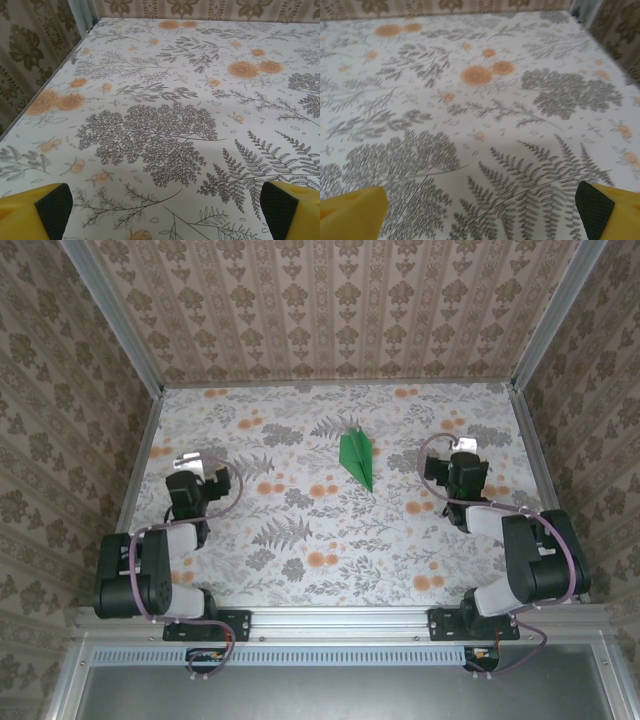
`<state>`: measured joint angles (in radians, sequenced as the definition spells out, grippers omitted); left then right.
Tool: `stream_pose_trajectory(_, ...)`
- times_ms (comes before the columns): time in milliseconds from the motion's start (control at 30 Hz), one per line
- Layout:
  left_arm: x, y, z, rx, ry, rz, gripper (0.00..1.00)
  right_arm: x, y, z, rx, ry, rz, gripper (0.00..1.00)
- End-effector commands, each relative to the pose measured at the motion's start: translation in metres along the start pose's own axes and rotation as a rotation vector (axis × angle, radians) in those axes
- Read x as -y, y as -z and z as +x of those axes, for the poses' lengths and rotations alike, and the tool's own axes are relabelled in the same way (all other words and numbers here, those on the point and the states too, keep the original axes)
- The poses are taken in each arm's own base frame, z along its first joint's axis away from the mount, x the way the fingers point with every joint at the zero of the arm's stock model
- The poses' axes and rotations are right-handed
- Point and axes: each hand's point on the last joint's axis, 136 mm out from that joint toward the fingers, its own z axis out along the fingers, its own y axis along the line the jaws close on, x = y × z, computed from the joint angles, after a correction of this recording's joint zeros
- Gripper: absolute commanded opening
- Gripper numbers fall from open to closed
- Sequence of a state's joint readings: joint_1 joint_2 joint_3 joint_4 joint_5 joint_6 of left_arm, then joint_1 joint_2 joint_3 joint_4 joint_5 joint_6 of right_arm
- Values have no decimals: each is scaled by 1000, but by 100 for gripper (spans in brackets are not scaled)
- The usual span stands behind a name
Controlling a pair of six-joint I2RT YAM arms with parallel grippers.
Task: Fold a paper plane with a square sheet of paper (pick it up from the middle)
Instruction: Reset both arms
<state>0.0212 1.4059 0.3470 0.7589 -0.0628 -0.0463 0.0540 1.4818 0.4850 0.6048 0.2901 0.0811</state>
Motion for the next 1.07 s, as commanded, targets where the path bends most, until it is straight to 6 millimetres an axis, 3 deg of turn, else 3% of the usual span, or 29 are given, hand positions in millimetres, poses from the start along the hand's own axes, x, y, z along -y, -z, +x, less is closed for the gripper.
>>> stream_pose_trajectory(0, 8, -6, -13, 87, -38, 46, 100, -16, 3, -14, 101, 1, -118, 100)
stream_pose_trajectory(300, 17, -20, -6, 33, -92, 38, 100, -20, 2, -5, 115, 10, -149, 100)
stream_pose_trajectory(1033, 26, -22, -5, 21, -113, 83, 100, -25, 5, -5, 123, 17, -188, 100)
